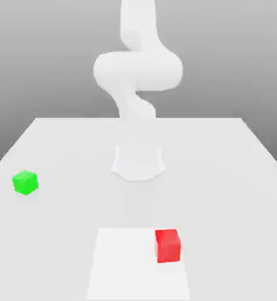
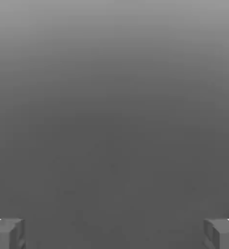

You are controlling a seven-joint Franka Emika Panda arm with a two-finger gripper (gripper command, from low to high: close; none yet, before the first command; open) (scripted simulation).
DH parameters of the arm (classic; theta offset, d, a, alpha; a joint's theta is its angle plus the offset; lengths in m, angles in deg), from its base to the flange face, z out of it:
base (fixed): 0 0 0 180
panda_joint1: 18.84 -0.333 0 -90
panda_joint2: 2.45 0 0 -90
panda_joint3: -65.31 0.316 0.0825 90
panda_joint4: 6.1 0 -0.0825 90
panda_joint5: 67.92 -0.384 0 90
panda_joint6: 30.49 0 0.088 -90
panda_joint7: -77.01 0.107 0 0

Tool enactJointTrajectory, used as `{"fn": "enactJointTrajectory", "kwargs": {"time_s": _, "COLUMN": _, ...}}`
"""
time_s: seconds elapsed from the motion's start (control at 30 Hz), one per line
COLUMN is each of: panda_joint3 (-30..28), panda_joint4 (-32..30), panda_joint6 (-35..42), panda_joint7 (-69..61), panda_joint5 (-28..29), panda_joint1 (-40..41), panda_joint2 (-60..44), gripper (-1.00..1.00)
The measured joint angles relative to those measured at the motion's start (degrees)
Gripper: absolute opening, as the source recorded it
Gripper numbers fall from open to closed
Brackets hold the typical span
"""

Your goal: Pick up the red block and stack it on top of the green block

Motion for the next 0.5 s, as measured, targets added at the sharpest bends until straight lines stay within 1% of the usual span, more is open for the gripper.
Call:
{"fn": "enactJointTrajectory", "kwargs": {"time_s": 0.3, "panda_joint3": 0.5, "panda_joint4": -10.8, "panda_joint6": -11.3, "panda_joint7": -1.2, "panda_joint5": -3.7, "panda_joint1": -3.8, "panda_joint2": -19.6, "gripper": 0.00}}
{"fn": "enactJointTrajectory", "kwargs": {"time_s": 0.5, "panda_joint3": 2.3, "panda_joint4": -17.7, "panda_joint6": -18.5, "panda_joint7": 0.0, "panda_joint5": -3.4, "panda_joint1": -5.1, "panda_joint2": -32.0, "gripper": 0.00}}
